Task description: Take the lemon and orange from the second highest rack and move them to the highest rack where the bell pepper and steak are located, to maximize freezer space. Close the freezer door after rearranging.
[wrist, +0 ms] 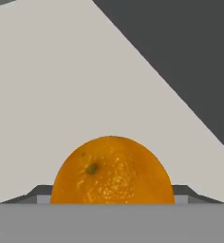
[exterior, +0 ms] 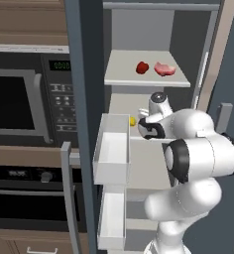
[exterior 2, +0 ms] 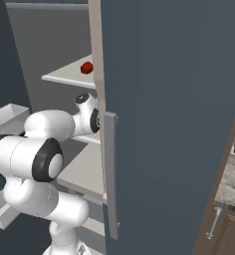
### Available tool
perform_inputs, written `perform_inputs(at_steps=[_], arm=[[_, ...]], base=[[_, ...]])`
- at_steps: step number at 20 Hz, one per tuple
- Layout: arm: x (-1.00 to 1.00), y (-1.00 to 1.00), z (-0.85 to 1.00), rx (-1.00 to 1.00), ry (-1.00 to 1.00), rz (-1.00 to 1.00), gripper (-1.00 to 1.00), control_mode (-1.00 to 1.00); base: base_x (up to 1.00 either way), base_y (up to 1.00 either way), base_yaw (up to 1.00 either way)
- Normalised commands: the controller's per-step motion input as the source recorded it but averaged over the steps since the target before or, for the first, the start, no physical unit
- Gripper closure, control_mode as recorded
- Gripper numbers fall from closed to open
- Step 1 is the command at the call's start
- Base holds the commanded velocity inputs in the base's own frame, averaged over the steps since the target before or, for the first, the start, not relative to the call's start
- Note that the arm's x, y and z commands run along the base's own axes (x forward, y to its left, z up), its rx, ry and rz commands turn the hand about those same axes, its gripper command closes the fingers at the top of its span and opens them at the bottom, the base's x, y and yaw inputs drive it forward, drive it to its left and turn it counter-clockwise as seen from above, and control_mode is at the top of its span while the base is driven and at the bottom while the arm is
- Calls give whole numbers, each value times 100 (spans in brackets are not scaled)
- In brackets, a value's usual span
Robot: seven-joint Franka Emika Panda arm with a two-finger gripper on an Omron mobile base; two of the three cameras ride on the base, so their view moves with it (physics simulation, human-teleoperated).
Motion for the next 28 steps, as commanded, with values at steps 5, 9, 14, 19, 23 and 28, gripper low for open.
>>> perform_inputs(at_steps=[5,9,14,19,23,28], arm=[[-67,2,13,4,-11,0,100,-100],[-80,18,67,11,0,0,100,-100],[-66,21,97,19,0,0,100,-100],[-62,15,93,11,0,0,100,-100],[-53,15,92,0,-11,0,100,-100],[-49,9,100,0,-34,0,100,-100]], base=[[0,0,0],[0,0,0],[0,0,0],[0,0,0],[0,0,0],[0,0,0]])
